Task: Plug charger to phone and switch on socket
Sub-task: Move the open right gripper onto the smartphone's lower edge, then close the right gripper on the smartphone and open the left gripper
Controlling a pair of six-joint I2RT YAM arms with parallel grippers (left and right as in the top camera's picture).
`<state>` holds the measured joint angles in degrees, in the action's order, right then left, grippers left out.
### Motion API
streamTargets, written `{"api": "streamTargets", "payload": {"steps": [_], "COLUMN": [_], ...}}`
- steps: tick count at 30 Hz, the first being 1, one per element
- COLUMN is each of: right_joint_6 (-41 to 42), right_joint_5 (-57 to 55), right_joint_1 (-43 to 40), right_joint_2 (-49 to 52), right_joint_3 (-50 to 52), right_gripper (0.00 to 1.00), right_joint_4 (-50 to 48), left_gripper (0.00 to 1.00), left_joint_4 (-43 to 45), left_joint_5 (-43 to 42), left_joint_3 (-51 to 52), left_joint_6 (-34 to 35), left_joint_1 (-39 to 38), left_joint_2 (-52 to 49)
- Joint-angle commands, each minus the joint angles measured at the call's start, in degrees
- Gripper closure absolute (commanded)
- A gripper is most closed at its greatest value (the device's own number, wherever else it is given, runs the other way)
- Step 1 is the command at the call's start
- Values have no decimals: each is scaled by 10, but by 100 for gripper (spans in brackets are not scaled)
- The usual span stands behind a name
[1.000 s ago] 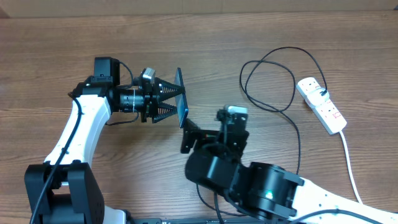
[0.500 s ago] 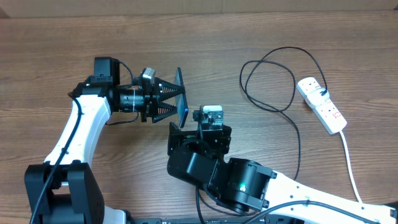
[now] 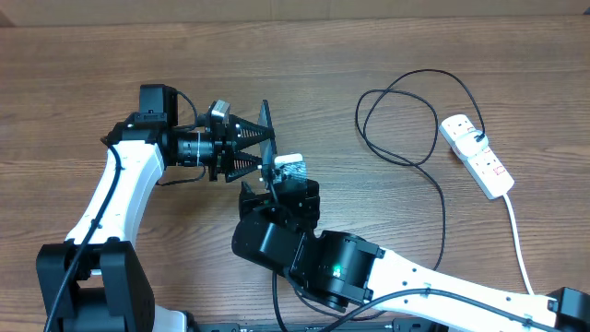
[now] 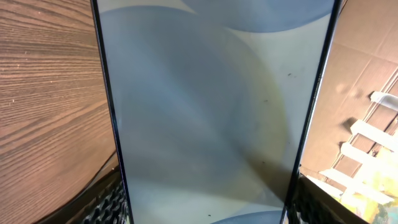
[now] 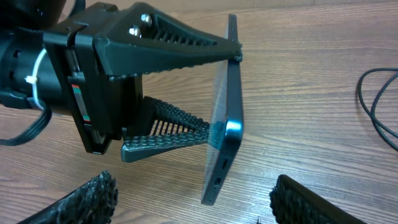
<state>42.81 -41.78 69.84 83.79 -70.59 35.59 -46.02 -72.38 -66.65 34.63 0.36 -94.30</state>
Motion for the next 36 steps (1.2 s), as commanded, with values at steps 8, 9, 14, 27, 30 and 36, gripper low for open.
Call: {"api": "streamTargets", "payload": {"steps": [8,9,14,27,30,36], "right_joint_6": [-39,-39,-39,-39,-39,-39], "right_joint_5": [-1,0,46,70,70,54], "right_joint_1": [-21,-27,-49,-54,-54,-54], "right_joint_2": [19,19,19,34,45,55], "right_joint_3": [3,3,3,3,3,3], "right_gripper": [33,34,40,47,50,54], "right_joint_4": [-27,-30,-55,-64,-67,-78], "left_gripper": [73,73,73,73,73,73], "left_joint_4": [2,2,2,2,2,2], "left_joint_5": [-36,-37,-37,-37,-37,-37], "left_joint_3": [1,1,1,1,1,1], "left_joint_6": [5,5,5,6,6,6], "left_joint_1": [0,0,0,0,0,0], "left_joint_2": [-1,-1,-1,-1,-1,-1]}}
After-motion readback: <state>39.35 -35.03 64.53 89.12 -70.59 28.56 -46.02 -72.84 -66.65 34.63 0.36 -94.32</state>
